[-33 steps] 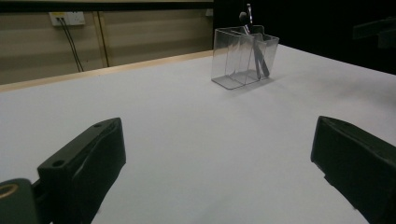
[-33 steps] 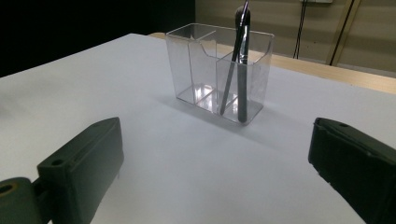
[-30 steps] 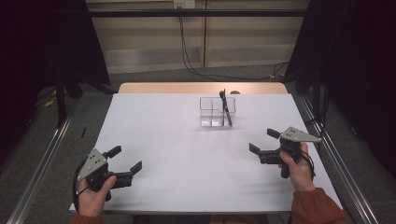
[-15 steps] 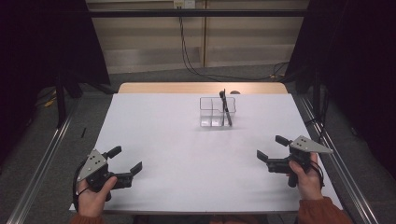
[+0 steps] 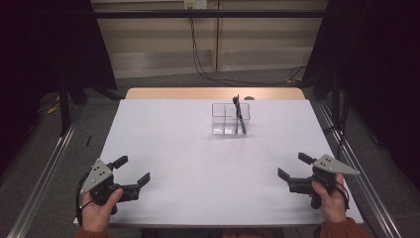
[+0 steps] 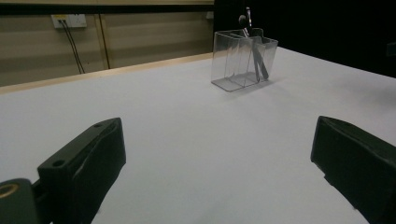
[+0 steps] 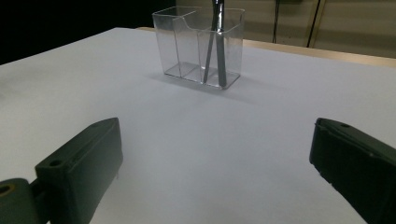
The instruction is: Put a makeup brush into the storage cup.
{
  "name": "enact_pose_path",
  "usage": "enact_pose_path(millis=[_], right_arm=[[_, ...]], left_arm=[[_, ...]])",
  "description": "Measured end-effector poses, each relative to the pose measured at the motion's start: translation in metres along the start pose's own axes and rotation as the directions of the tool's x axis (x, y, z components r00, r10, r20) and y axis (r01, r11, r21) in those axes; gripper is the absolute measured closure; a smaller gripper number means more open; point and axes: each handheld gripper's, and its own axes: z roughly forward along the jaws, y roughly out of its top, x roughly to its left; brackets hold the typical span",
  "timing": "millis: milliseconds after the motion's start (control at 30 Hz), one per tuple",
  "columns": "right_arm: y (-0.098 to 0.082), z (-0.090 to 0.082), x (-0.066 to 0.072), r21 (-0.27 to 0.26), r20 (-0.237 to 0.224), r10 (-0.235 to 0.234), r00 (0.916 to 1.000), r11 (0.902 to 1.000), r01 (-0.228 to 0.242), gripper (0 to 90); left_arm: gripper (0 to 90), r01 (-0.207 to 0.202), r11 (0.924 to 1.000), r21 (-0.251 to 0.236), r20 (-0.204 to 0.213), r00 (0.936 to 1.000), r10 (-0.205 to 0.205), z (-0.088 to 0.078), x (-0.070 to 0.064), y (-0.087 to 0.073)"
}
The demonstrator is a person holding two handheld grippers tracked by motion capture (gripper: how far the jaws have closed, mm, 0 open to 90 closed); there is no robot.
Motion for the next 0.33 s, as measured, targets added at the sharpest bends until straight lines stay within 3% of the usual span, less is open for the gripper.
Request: enact_pose_path(millis=[333], right_arm=[[-0.0011,0.0021,-0.0014,0.003,-0.006,0.011,0.9999,0.9999,-0.011,2.1]], left_arm=[[3.2,-0.001,0.9999,0.01,0.0,1.0,0.001,0.0005,0.0004,-0.0007]])
